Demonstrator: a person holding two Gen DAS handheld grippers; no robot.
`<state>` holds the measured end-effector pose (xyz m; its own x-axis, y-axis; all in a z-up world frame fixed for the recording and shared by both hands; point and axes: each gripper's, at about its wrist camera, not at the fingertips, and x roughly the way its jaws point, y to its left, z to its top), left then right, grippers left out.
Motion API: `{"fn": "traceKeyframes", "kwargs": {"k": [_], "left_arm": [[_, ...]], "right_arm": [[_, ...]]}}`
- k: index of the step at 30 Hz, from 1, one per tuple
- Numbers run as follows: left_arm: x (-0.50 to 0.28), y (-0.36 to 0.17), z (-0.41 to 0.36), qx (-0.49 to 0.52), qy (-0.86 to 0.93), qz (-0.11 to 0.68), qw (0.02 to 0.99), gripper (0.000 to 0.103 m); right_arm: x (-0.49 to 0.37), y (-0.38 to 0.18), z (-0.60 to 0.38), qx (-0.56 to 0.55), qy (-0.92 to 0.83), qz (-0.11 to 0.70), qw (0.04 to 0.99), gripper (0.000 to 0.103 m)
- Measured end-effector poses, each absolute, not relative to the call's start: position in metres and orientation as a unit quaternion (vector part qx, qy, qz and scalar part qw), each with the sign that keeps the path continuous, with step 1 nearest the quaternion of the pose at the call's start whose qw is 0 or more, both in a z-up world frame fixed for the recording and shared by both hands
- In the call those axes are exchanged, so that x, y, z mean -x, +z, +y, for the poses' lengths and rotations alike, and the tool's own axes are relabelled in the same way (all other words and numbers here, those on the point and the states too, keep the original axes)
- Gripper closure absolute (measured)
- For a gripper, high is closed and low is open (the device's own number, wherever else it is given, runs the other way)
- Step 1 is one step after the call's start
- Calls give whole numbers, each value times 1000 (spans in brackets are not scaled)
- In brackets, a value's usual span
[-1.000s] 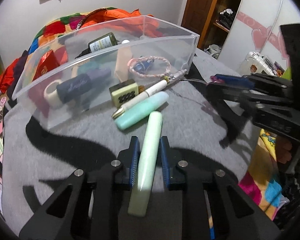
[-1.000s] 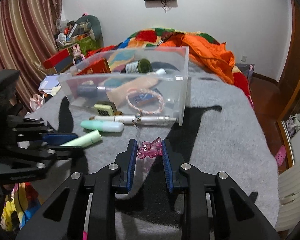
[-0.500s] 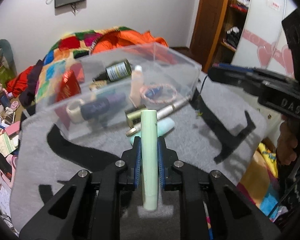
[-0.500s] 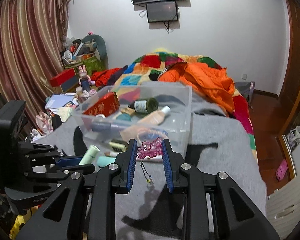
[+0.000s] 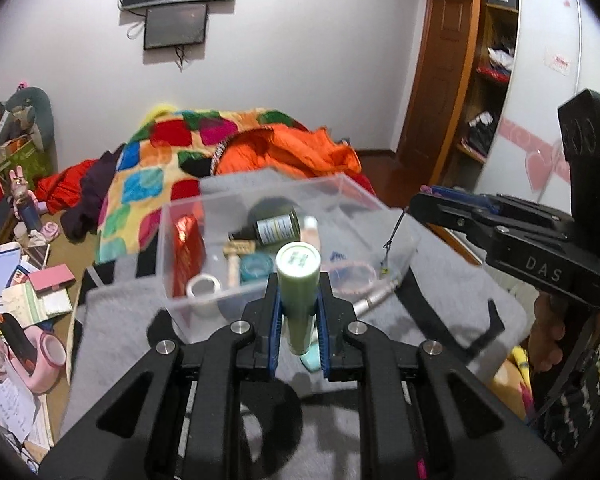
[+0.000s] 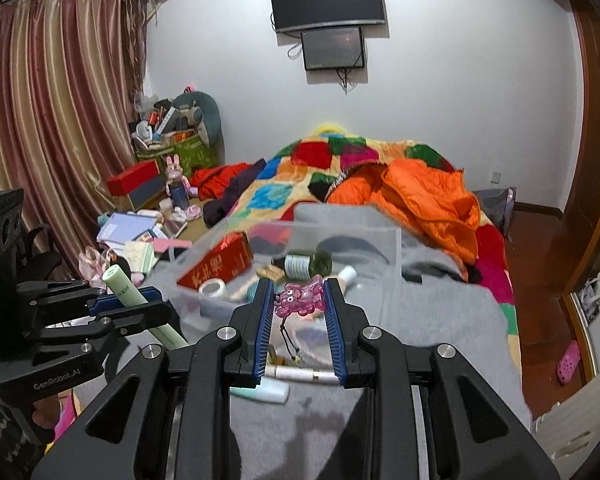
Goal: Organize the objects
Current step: 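Carry the pink charm with the right gripper while the left carries the green tube over the box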
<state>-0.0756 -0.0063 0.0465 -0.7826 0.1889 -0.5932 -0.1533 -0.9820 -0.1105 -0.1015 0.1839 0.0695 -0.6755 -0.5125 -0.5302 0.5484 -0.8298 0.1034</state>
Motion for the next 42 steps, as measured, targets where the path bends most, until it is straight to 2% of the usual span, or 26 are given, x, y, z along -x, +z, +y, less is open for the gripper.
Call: {"fn": "traceKeyframes", "kwargs": {"k": [16, 29, 42], "left_arm": [[111, 75, -22, 272, 960, -37, 50, 88], [155, 31, -20, 323, 946, -29, 9, 88], [171, 3, 1, 359, 933, -15, 24, 88]], "right_arm": [[137, 89, 169, -254, -930, 11, 267, 80], [169, 33, 154, -328, -903, 25, 276, 80], [184, 9, 156, -359, -896, 39, 257, 80]]}}
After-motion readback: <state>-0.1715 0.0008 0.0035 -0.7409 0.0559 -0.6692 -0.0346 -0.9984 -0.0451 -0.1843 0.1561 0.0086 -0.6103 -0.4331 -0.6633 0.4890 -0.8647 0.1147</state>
